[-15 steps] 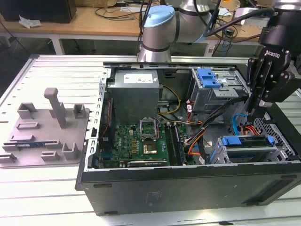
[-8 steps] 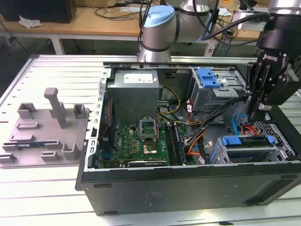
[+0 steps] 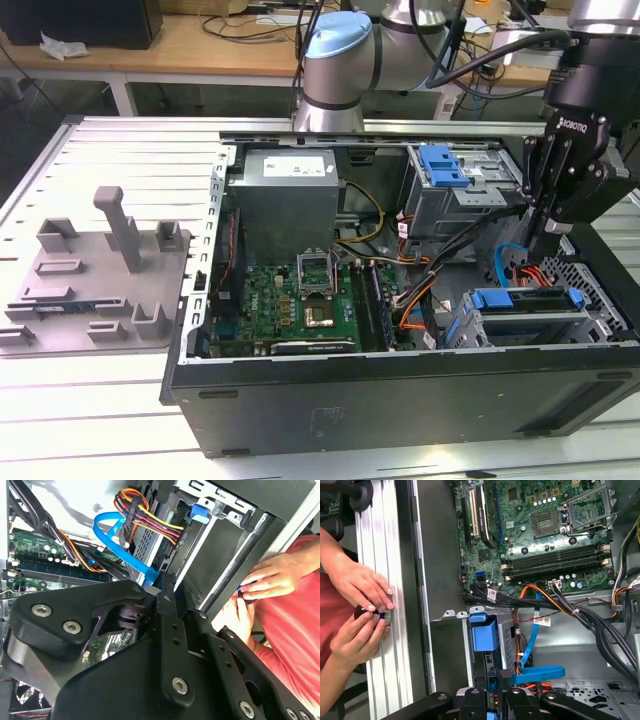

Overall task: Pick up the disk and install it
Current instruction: 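Insert the second disk wire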

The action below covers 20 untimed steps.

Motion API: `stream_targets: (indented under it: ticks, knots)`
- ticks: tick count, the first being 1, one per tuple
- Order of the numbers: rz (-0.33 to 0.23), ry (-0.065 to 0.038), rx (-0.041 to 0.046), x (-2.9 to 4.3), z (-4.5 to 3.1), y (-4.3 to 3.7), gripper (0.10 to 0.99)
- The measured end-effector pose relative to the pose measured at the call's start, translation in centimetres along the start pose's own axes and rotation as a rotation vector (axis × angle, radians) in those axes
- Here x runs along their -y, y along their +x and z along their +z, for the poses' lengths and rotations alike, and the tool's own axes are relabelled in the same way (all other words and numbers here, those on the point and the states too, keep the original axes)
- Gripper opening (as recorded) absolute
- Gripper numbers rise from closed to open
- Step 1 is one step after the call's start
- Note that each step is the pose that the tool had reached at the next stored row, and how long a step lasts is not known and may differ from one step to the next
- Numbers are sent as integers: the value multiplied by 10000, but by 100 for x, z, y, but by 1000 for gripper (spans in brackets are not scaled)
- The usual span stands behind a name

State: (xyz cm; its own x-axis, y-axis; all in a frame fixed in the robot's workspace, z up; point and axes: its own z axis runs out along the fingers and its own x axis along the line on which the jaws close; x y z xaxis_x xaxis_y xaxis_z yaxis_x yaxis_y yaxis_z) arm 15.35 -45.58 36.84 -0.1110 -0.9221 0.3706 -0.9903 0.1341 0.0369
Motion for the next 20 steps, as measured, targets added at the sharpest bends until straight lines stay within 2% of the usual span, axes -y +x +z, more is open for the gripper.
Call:
stream_targets:
  ticks: [10,12,14,17,18,20]
  knots:
    - [-1,-2,10,0,10,-8,227]
    - [-8,-8,73,1,13,-10,227]
    - [-16,-20,173,1,17,-11,227]
    - [-16,-22,190,1,18,-10,227]
    - [-17,-22,191,1,19,-10,161]
    - [-17,-22,191,1,19,-10,161]
